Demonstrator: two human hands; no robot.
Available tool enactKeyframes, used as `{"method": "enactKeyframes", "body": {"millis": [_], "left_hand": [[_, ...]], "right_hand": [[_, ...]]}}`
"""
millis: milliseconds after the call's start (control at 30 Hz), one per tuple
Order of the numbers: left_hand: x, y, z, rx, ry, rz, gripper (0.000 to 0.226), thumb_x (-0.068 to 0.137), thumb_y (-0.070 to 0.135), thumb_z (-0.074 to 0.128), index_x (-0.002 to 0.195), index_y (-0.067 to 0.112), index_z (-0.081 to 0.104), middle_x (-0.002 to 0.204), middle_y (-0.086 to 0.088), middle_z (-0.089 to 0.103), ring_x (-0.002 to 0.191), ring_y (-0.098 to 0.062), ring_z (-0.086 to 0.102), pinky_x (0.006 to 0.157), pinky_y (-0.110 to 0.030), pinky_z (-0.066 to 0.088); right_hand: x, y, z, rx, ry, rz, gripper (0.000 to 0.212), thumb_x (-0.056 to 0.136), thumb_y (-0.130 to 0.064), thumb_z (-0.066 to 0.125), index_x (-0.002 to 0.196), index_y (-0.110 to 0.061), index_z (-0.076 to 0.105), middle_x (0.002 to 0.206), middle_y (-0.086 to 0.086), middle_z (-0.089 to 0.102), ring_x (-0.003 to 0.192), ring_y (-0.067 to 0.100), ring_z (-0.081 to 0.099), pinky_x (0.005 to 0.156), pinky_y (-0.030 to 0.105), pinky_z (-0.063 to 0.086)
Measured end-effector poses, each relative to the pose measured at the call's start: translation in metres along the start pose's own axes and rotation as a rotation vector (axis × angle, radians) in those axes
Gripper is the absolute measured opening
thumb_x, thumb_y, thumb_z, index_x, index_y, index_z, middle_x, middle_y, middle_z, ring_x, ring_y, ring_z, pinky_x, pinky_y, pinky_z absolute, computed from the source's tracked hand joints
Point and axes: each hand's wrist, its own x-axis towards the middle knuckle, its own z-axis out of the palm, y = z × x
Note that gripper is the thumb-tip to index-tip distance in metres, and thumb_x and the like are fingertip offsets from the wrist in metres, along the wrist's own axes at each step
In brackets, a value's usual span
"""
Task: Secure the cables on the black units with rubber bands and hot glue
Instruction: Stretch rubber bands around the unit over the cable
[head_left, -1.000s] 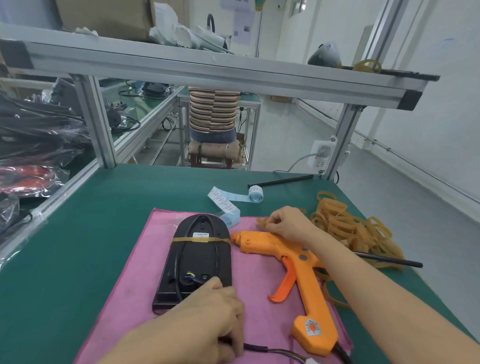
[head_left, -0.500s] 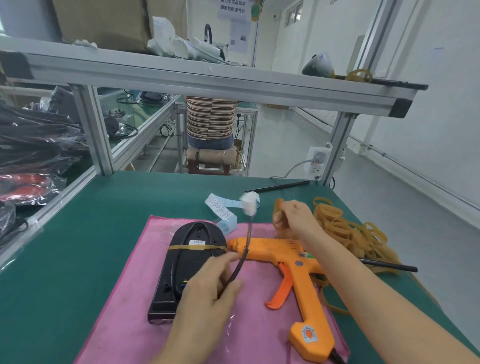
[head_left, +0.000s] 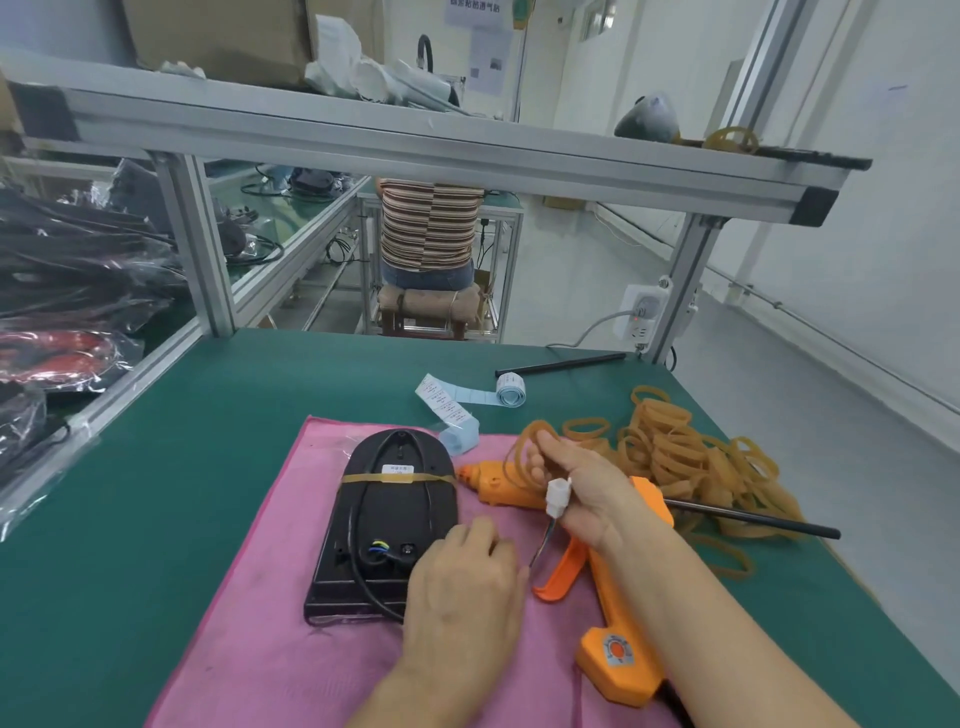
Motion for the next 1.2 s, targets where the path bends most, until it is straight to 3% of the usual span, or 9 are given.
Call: {"method": "enactKeyframes", "body": {"millis": [133, 233, 300, 400, 533, 800, 967, 1100, 1200], "left_hand": [[0.009, 0.000, -0.001, -0.145, 0.063, -0.036, 0.020, 0.069, 0.022, 0.081, 0.086, 0.017, 0.071, 0.085, 0.000, 0.063, 0.068, -0.021, 0.063, 0.055, -0.030, 0.052], [0.044, -0.009, -0.005, -0.498, 0.044, -0.425, 0.036, 0.091, 0.013, 0.057, 0.128, 0.017, 0.058, 0.118, -0.003, 0.058, 0.094, -0.026, 0.062, 0.083, -0.038, 0.049], [0.070, -0.016, -0.005, -0.903, -0.092, -0.666, 0.045, 0.096, 0.008, 0.052, 0.140, 0.012, 0.045, 0.124, -0.007, 0.056, 0.076, -0.022, 0.061, 0.071, -0.034, 0.052], [0.086, -0.019, -0.004, -1.318, -0.197, -0.754, 0.021, 0.097, 0.002, 0.051, 0.113, 0.003, 0.063, 0.085, -0.005, 0.068, 0.046, -0.007, 0.048, 0.044, -0.017, 0.041], [0.090, -0.023, 0.001, -1.449, 0.026, -0.916, 0.021, 0.092, -0.005, 0.051, 0.081, 0.004, 0.066, 0.045, 0.003, 0.058, 0.033, -0.004, 0.043, 0.034, -0.014, 0.037], [0.096, -0.029, 0.000, -1.523, 0.259, -1.077, 0.013, 0.090, -0.003, 0.058, 0.080, 0.003, 0.062, 0.063, -0.008, 0.055, 0.040, -0.008, 0.053, 0.041, -0.017, 0.048], [0.095, -0.033, -0.006, -1.515, 0.293, -1.060, 0.011, 0.091, -0.001, 0.060, 0.081, 0.003, 0.064, 0.064, -0.010, 0.057, 0.036, -0.003, 0.053, 0.041, -0.016, 0.049], [0.092, -0.041, -0.011, -1.542, 0.329, -1.055, 0.012, 0.092, 0.000, 0.059, 0.082, 0.004, 0.064, 0.066, -0.009, 0.059, 0.037, -0.004, 0.054, 0.042, -0.017, 0.049], [0.090, -0.040, -0.015, -1.534, 0.298, -1.016, 0.012, 0.092, 0.001, 0.059, 0.082, 0.005, 0.065, 0.067, -0.008, 0.060, 0.040, -0.005, 0.055, 0.044, -0.018, 0.050]], "right_hand": [[0.007, 0.002, 0.001, -0.064, 0.060, 0.026, 0.030, 0.100, -0.008, 0.046, 0.071, 0.000, 0.053, 0.055, 0.006, 0.050, 0.040, 0.008, 0.045, 0.036, 0.014, 0.039], [0.009, -0.009, 0.002, -0.122, 0.003, -0.006, 0.025, 0.099, -0.008, 0.049, 0.076, 0.000, 0.056, 0.057, 0.005, 0.051, 0.038, 0.006, 0.045, 0.035, 0.015, 0.038], [0.007, -0.016, 0.004, -0.132, -0.107, 0.023, 0.023, 0.099, -0.008, 0.046, 0.081, 0.000, 0.057, 0.056, 0.003, 0.054, 0.040, 0.007, 0.045, 0.037, 0.015, 0.039], [0.006, -0.017, 0.008, -0.146, -0.203, 0.082, 0.018, 0.099, -0.004, 0.044, 0.089, 0.000, 0.057, 0.056, 0.004, 0.056, 0.042, 0.008, 0.049, 0.040, 0.016, 0.043], [0.013, -0.022, 0.002, -0.222, -0.117, 0.013, 0.018, 0.093, 0.006, 0.050, 0.103, -0.001, 0.063, 0.063, 0.010, 0.062, 0.053, 0.013, 0.059, 0.051, 0.023, 0.054], [0.014, -0.048, -0.019, -0.198, -0.207, 0.147, 0.015, 0.074, -0.001, 0.065, 0.087, -0.006, 0.069, 0.071, 0.007, 0.069, 0.061, 0.015, 0.064, 0.052, 0.021, 0.055], [0.027, -0.065, -0.017, -0.428, 0.213, -0.004, 0.016, 0.090, 0.008, 0.055, 0.100, 0.001, 0.065, 0.061, 0.006, 0.064, 0.053, 0.013, 0.058, 0.046, 0.020, 0.049], [0.022, -0.074, -0.026, -1.183, 0.441, -0.146, 0.058, 0.083, 0.000, 0.059, 0.138, -0.010, 0.049, 0.125, 0.013, 0.055, 0.104, 0.029, 0.057, 0.071, 0.033, 0.049], [0.004, -0.058, -0.005, -1.185, 0.250, -0.292, 0.050, 0.082, -0.019, 0.067, 0.129, -0.008, 0.056, 0.131, 0.021, 0.053, 0.106, 0.037, 0.061, 0.088, 0.050, 0.052]]}}
